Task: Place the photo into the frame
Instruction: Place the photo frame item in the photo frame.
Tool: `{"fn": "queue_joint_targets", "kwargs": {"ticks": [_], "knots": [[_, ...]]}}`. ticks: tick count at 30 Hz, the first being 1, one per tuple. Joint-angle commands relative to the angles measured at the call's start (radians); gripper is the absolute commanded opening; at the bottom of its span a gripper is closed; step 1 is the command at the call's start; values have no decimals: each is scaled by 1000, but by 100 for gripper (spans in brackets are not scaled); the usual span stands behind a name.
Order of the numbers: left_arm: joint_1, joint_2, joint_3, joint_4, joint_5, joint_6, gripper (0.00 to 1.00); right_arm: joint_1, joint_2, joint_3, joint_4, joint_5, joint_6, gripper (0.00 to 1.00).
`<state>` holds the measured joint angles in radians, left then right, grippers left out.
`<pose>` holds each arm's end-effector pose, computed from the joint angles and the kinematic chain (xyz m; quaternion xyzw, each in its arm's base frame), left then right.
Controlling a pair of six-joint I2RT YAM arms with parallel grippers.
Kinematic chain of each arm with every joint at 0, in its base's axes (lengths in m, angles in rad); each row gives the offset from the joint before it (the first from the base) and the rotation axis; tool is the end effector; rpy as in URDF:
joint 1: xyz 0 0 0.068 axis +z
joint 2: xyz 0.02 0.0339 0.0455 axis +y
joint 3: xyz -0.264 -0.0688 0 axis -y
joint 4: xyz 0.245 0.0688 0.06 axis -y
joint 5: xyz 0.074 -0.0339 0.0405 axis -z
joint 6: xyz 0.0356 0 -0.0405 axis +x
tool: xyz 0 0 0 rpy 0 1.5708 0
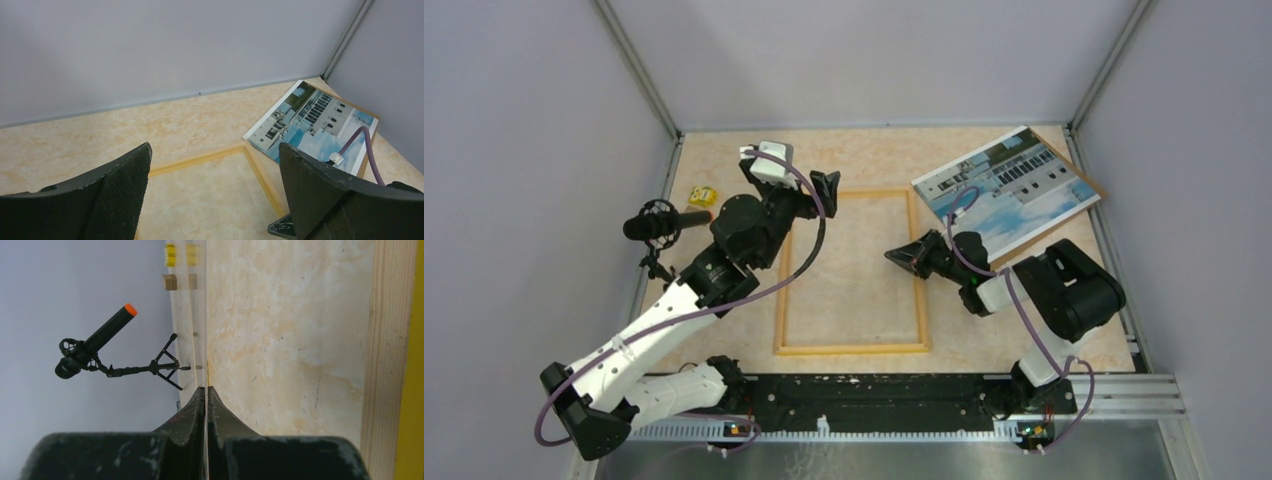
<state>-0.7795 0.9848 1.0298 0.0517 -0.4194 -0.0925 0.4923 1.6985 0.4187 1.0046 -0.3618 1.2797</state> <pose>0.1681 -0.1458 0.4147 0.0763 0.6709 -0.1790 0.7156 0.2449 0.1456 0.1287 0.2006 0.7660 0.5505 0.2643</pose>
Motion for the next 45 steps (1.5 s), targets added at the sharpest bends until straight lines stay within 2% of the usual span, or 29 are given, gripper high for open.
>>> {"fn": "queue_joint_targets", "kwargs": {"ticks": [1, 45], "knots": [[0, 7, 26, 22, 15, -19, 99, -6, -44, -3, 66, -10, -33, 0], [0, 48, 24, 14, 45, -50, 99, -41, 43, -34, 183, -114, -21, 0]]}}
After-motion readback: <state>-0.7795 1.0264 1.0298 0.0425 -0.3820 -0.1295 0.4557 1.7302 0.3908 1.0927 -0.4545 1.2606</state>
